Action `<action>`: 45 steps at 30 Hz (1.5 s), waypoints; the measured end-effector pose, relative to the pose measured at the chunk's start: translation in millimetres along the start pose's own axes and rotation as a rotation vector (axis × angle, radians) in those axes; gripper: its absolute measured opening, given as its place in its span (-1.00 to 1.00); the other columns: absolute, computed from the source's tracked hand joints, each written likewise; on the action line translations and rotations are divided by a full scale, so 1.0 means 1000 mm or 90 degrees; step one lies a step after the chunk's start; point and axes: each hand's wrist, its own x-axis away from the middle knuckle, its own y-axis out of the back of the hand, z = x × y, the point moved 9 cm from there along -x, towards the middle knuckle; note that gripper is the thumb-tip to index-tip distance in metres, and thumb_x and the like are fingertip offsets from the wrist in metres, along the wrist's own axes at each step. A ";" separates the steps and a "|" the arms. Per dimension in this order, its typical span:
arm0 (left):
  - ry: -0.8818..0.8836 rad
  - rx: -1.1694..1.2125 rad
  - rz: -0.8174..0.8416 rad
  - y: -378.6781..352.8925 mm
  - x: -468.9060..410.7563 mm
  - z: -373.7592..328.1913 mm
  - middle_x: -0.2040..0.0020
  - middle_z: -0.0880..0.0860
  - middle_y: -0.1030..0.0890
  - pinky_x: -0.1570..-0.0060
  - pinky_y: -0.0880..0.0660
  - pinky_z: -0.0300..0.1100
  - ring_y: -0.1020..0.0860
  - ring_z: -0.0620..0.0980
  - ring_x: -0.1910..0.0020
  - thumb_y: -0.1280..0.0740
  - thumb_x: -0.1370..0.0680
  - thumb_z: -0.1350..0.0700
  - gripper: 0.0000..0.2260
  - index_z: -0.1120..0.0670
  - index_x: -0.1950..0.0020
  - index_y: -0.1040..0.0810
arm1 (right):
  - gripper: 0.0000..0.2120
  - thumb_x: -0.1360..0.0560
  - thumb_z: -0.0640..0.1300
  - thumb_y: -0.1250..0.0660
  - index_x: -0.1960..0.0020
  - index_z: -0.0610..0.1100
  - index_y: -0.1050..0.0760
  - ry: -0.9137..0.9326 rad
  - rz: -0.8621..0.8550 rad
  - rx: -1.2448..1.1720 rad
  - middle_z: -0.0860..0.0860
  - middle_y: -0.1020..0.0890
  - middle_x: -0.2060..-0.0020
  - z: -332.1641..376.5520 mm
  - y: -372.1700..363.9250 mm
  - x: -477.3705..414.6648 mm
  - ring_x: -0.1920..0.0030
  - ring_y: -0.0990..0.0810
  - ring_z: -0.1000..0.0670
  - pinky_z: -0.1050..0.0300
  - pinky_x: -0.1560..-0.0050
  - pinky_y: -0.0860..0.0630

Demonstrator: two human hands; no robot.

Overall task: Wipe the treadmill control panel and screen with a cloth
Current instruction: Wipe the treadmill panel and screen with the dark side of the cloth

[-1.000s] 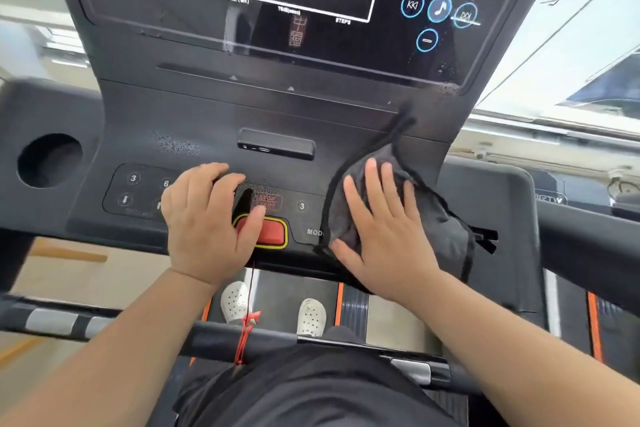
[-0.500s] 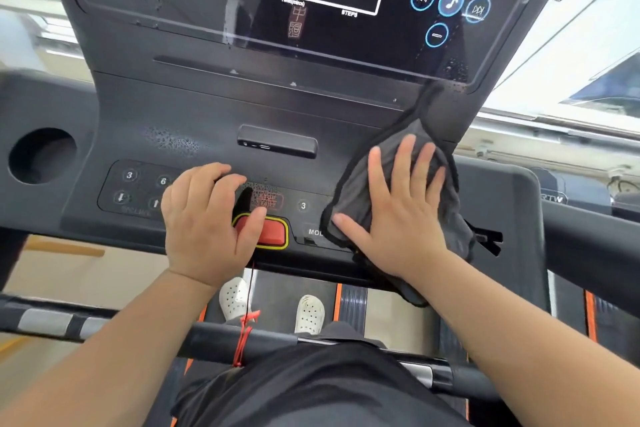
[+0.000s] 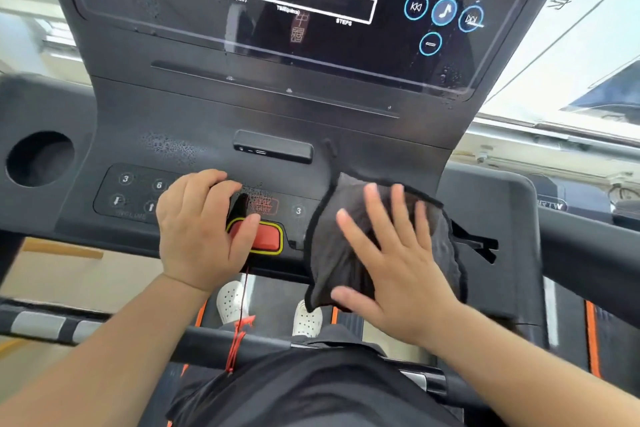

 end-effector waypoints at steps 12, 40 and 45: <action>0.004 0.015 0.006 0.001 0.001 0.000 -0.16 0.22 -0.61 -0.19 -0.37 0.16 -0.54 0.30 -0.15 -0.06 -0.63 -0.22 -0.46 0.21 -0.10 -0.59 | -0.10 -0.54 0.50 0.01 -0.69 -0.01 0.05 -0.091 0.029 0.058 -0.17 0.14 -0.67 -0.008 -0.006 -0.070 -0.64 0.23 -0.31 -0.50 -0.54 0.16; 0.002 0.035 -0.004 0.006 0.002 -0.003 -0.16 0.23 -0.60 -0.18 -0.33 0.10 -0.53 0.30 -0.15 -0.03 -0.64 -0.16 -0.49 0.20 -0.10 -0.59 | 0.03 -0.48 0.57 -0.01 -0.69 -0.11 0.07 0.016 0.058 0.073 -0.20 0.12 -0.67 0.008 -0.011 -0.067 -0.66 0.21 -0.24 -0.37 -0.60 0.14; 0.002 0.033 0.005 0.004 0.001 -0.002 -0.16 0.22 -0.60 -0.19 -0.32 0.09 -0.52 0.28 -0.16 -0.03 -0.63 -0.17 -0.48 0.21 -0.11 -0.59 | -0.08 -0.55 0.49 -0.05 -0.69 -0.07 0.04 0.274 0.120 0.134 -0.09 0.02 -0.68 0.019 -0.021 -0.040 -0.67 0.08 -0.17 -0.30 -0.63 0.08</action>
